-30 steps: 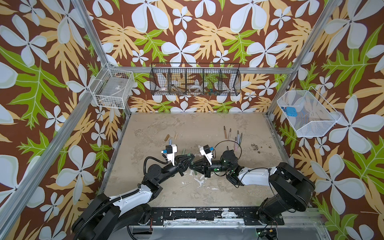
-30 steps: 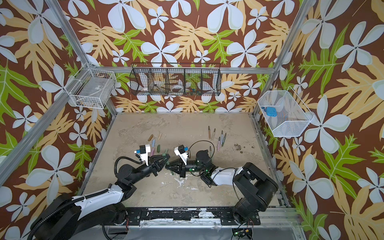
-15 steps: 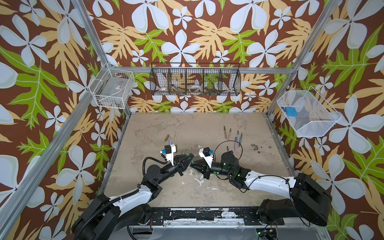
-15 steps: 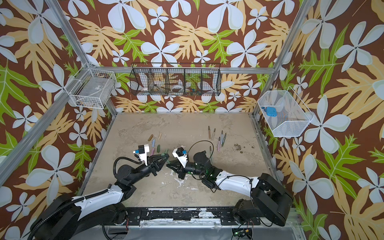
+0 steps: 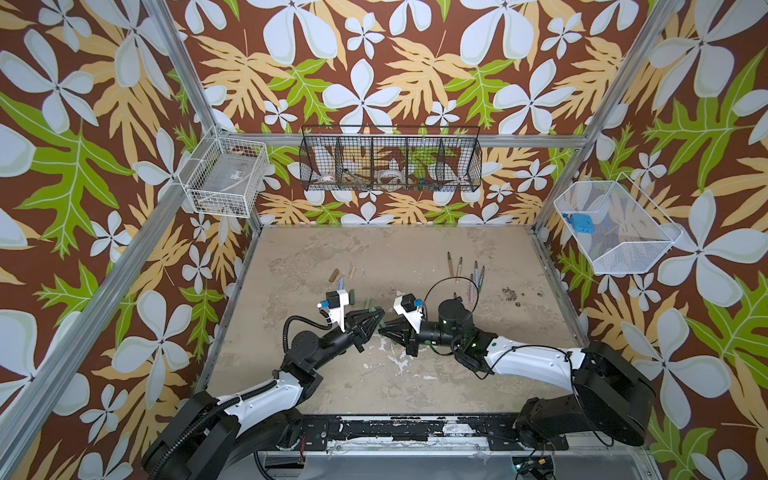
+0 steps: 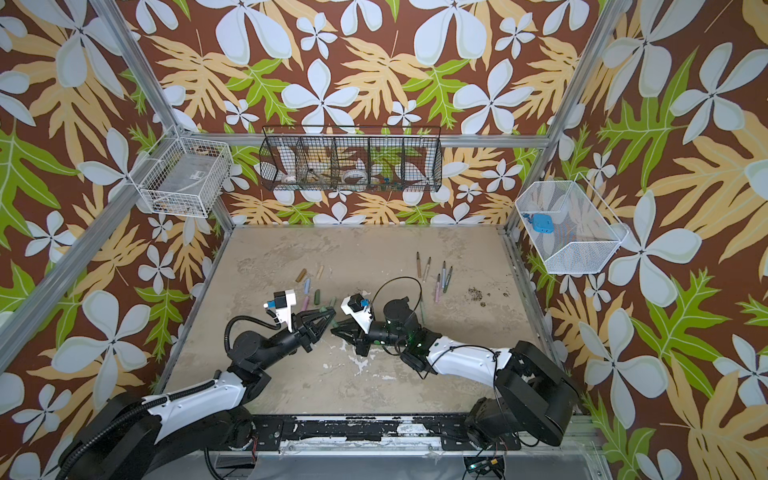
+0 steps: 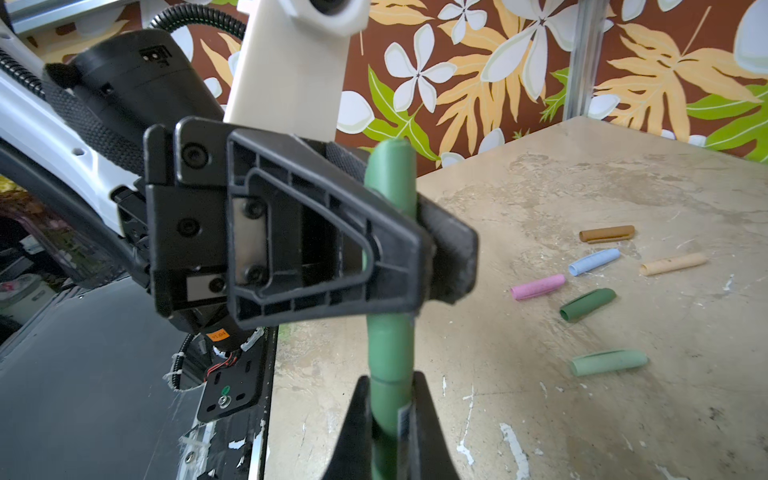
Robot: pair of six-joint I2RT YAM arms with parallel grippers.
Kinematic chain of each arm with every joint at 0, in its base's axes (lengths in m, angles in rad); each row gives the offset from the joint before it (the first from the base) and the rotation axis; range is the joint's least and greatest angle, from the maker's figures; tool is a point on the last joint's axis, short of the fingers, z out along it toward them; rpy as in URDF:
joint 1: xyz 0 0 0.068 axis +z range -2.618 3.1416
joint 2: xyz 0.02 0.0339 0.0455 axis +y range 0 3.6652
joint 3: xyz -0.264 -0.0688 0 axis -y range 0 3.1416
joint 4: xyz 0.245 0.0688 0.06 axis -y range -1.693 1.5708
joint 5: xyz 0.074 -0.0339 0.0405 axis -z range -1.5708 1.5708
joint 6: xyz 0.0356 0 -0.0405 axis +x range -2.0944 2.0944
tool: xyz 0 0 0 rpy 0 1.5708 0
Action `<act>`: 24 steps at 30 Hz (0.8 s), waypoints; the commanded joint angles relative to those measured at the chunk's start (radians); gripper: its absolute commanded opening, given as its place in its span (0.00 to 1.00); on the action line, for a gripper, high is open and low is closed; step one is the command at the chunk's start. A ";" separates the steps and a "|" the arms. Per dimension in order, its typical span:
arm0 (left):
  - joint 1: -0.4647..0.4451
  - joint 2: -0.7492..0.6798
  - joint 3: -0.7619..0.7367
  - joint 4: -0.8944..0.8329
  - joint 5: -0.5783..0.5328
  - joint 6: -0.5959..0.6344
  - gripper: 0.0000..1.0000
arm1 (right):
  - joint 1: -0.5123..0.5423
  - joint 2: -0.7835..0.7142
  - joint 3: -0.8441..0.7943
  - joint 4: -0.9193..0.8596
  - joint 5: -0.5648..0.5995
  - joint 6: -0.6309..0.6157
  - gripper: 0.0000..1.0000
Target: Open the pen caps
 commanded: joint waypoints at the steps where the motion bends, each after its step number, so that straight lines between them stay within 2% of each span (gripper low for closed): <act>1: 0.011 -0.010 0.000 0.154 -0.056 -0.006 0.00 | -0.027 0.013 -0.002 -0.106 -0.126 0.009 0.00; 5: 0.012 -0.009 0.000 0.170 -0.046 -0.019 0.00 | -0.085 0.028 -0.014 -0.071 -0.213 0.043 0.00; 9: 0.014 -0.020 -0.004 0.184 -0.039 -0.035 0.00 | -0.092 0.047 -0.001 -0.096 -0.248 0.032 0.00; 16: 0.023 -0.038 -0.011 0.195 -0.039 -0.064 0.00 | -0.091 0.051 -0.002 -0.137 -0.176 -0.001 0.00; 19: 0.024 -0.040 -0.011 0.192 -0.045 -0.081 0.00 | -0.084 0.041 0.006 -0.186 -0.074 -0.029 0.00; 24: 0.026 -0.066 0.001 0.118 -0.087 -0.088 0.00 | -0.006 -0.006 0.013 -0.262 0.256 -0.121 0.00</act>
